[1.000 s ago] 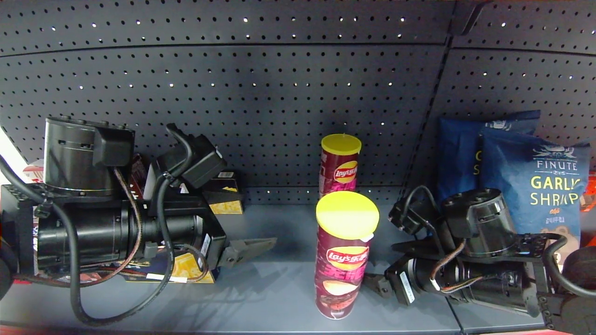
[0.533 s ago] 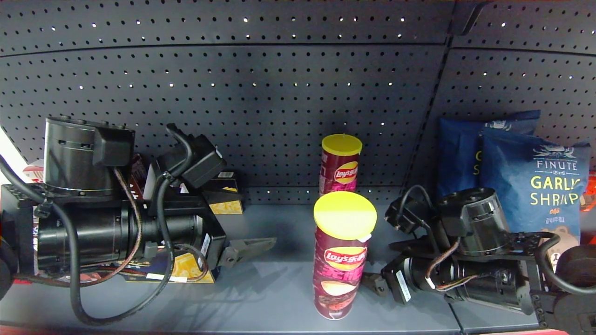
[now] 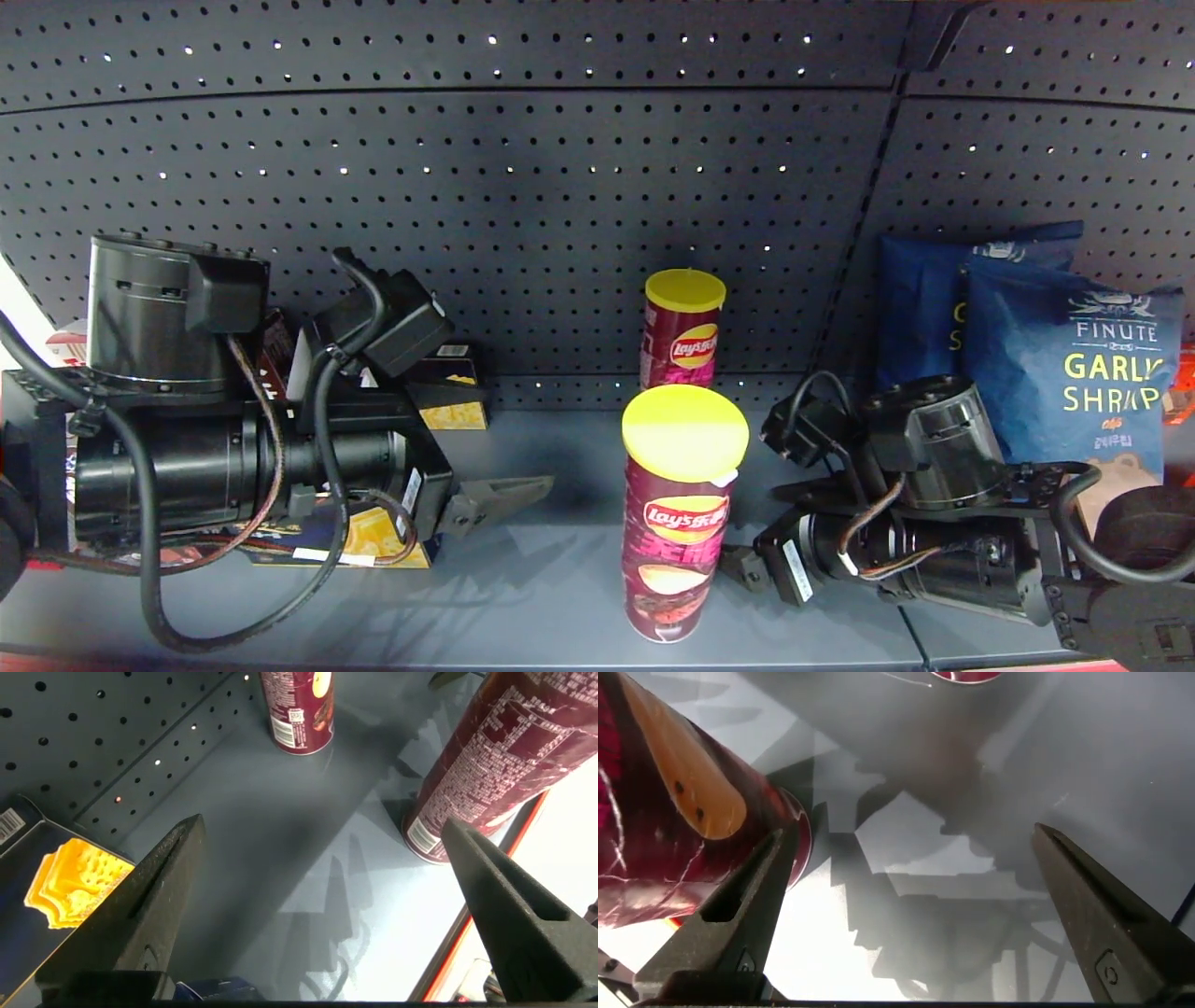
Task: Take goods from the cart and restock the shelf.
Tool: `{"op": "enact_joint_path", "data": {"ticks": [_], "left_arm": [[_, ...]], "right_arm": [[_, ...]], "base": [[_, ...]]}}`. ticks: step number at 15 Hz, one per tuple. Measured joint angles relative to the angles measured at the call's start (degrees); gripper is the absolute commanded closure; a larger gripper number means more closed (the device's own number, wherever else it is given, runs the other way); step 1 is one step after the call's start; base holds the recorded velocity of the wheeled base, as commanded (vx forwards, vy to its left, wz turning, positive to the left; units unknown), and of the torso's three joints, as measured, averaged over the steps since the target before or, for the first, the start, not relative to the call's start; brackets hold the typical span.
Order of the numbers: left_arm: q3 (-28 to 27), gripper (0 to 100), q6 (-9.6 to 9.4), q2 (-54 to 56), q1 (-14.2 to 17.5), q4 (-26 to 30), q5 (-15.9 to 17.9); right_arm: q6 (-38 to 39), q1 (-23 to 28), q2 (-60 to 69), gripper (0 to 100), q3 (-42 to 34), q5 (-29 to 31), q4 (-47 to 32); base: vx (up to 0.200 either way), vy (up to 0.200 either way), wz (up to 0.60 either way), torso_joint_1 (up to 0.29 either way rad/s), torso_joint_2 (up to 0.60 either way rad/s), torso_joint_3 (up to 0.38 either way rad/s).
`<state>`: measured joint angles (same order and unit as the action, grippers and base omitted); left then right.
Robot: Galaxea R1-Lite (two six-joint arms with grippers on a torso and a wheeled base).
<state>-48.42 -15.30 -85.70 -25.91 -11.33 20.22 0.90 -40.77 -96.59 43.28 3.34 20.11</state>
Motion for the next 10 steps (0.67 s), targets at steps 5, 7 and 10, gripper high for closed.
{"op": "enact_joint_path", "data": {"ticks": [5,7,10], "left_arm": [[0.07,0,0.02,0.0,-0.02,0.02,-0.02],[0.22,0,0.02,0.0,-0.02,-0.02,0.0],[0.55,0,0.02,0.0,-0.02,0.02,0.05]], "right_arm": [[0.02,-0.33,-0.88,0,0.85,0.07,0.09],[0.02,-0.38,-1.23,0,1.21,0.05,0.11],[0.05,-0.61,-1.73,0,1.68,0.07,0.09]], "base": [[0.0,0.0,0.0,0.0,0.0,0.0],[0.0,0.0,0.0,0.0,0.0,0.0],[0.0,0.0,0.0,0.0,0.0,0.0]]}}
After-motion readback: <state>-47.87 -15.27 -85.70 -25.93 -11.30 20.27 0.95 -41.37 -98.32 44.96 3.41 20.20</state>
